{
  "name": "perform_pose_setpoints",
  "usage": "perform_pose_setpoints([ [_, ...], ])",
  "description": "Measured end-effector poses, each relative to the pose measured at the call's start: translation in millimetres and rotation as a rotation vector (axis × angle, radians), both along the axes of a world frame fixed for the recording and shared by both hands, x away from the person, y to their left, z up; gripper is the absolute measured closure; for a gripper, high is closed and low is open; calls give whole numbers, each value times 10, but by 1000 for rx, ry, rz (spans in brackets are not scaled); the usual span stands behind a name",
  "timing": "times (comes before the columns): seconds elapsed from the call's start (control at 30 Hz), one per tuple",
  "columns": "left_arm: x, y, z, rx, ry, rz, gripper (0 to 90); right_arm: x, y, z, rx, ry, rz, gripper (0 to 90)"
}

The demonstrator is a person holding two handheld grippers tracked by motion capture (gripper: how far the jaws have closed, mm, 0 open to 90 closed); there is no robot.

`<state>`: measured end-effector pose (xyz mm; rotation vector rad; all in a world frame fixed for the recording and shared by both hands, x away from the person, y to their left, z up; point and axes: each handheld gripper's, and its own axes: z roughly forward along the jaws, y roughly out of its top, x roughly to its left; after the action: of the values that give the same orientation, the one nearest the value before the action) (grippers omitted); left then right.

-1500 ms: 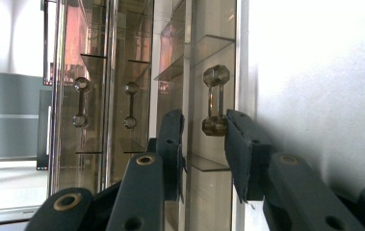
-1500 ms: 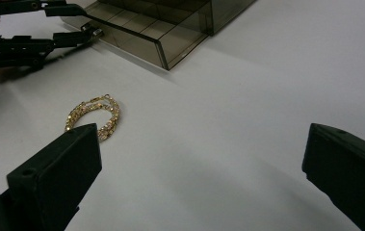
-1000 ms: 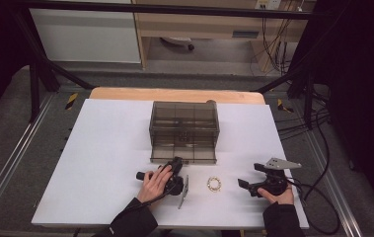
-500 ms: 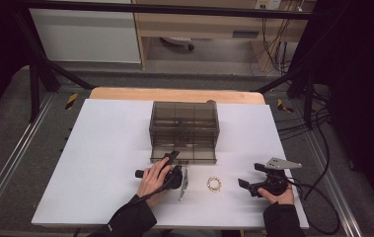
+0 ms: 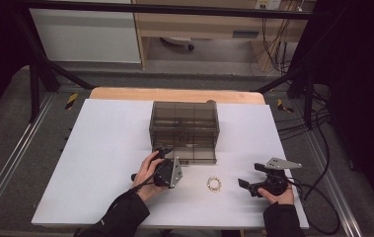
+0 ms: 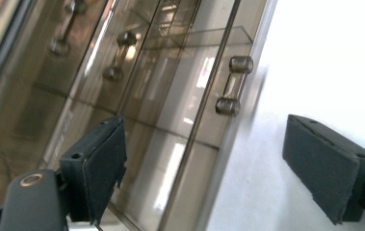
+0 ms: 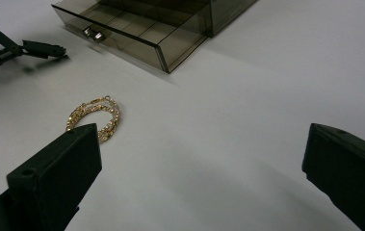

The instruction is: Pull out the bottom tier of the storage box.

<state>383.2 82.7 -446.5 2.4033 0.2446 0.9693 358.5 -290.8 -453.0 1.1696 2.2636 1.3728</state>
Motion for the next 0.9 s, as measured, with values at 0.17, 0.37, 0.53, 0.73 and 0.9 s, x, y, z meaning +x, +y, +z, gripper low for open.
perform_pose_setpoints([
  [0.17,6,116,67,-77,76,25,133,-2,0,3,0,1,-2,6],
  [0.37,7,266,113,-133,157,50,124,-2,-1,3,0,1,-1,6],
  [0.53,10,410,130,-183,213,86,124,-1,2,0,-2,3,-1,6],
  [0.73,4,619,116,-240,272,134,124,0,3,-2,-5,4,-1,6],
  [0.9,-7,778,104,-279,290,163,125,-1,4,-2,-5,7,-1,6],
])
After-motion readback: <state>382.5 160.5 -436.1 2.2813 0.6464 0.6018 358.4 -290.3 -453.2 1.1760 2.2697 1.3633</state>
